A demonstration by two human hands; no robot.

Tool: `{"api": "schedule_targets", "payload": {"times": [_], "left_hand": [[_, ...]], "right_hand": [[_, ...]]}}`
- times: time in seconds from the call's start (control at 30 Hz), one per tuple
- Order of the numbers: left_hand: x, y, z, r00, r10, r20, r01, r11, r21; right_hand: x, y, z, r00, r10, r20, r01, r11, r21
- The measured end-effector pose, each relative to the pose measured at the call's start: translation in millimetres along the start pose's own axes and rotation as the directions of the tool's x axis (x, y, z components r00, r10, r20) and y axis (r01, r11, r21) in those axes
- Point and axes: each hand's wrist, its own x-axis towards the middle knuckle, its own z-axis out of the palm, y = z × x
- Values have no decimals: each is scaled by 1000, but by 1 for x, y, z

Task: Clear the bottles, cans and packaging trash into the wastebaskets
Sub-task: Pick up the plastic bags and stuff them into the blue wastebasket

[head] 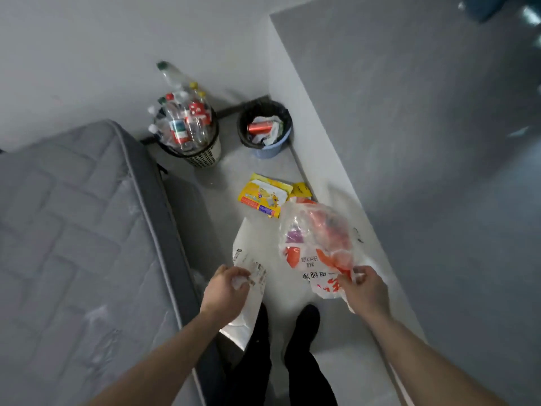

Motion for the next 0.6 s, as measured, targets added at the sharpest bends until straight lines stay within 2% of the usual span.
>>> {"api": "schedule_targets", "payload": {"times": [0.27,0.6], "left_hand": [[-113,73,-140,960,258,-112,-267,961,-68],[-153,105,-208,862,459,-213,-460,887,50]], "right_hand": [[-139,-79,-90,994,-108,-9,108,993,43],[-204,-108,-125,970,-173,-172,214,944,252]]}}
